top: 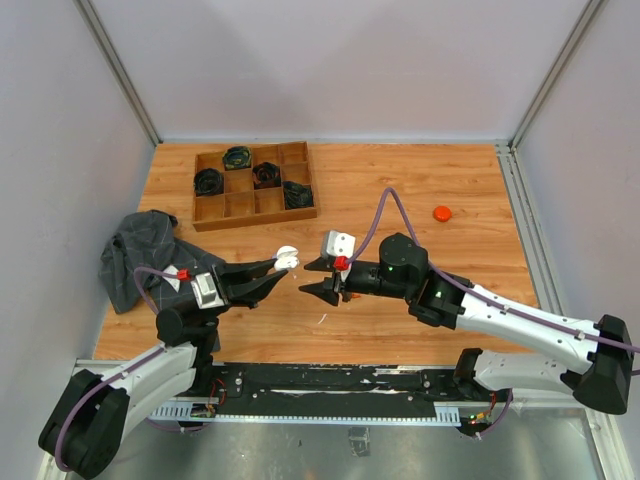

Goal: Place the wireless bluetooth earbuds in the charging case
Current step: Place the earbud in the charging case, then close the charging case, then place the charging case at the center of the board.

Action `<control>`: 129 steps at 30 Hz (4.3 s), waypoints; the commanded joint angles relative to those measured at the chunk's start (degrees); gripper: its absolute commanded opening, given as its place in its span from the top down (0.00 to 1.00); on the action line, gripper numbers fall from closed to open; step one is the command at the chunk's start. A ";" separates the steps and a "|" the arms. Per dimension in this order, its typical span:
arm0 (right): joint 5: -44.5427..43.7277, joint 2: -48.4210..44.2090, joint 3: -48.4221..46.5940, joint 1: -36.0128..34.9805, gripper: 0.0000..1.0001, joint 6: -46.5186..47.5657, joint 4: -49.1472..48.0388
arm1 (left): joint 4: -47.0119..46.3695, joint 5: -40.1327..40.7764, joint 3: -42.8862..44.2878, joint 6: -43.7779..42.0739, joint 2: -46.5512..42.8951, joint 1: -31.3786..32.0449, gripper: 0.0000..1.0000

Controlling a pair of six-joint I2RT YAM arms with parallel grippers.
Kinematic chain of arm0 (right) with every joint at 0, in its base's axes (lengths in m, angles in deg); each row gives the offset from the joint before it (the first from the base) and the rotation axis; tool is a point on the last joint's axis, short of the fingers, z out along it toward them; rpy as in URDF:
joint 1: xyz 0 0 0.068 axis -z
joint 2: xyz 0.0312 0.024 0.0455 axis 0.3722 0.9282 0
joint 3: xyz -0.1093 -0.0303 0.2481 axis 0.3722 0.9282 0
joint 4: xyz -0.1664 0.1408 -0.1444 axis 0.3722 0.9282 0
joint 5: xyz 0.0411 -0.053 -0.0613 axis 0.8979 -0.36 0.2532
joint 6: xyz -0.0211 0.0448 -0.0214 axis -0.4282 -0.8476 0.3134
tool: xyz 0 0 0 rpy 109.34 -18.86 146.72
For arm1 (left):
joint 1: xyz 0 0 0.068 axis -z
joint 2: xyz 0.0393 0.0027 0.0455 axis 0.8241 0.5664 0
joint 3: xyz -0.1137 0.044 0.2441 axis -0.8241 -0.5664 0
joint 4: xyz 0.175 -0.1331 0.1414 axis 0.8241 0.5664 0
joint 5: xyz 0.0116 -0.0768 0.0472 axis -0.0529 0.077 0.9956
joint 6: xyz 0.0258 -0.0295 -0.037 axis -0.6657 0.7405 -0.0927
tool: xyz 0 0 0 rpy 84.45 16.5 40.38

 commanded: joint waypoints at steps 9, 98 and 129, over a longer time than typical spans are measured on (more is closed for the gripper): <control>2.51 -0.95 0.92 -1.26 0.55 3.56 -6.25 | -9.01 -3.03 -1.27 0.18 0.75 -0.25 1.00; 6.13 6.59 -9.00 8.49 0.19 9.87 20.35 | 22.24 5.58 6.18 7.79 6.95 -0.31 1.00; -11.86 1.47 6.72 8.56 0.16 1.90 8.29 | 72.09 37.74 14.41 38.30 16.93 -0.34 0.87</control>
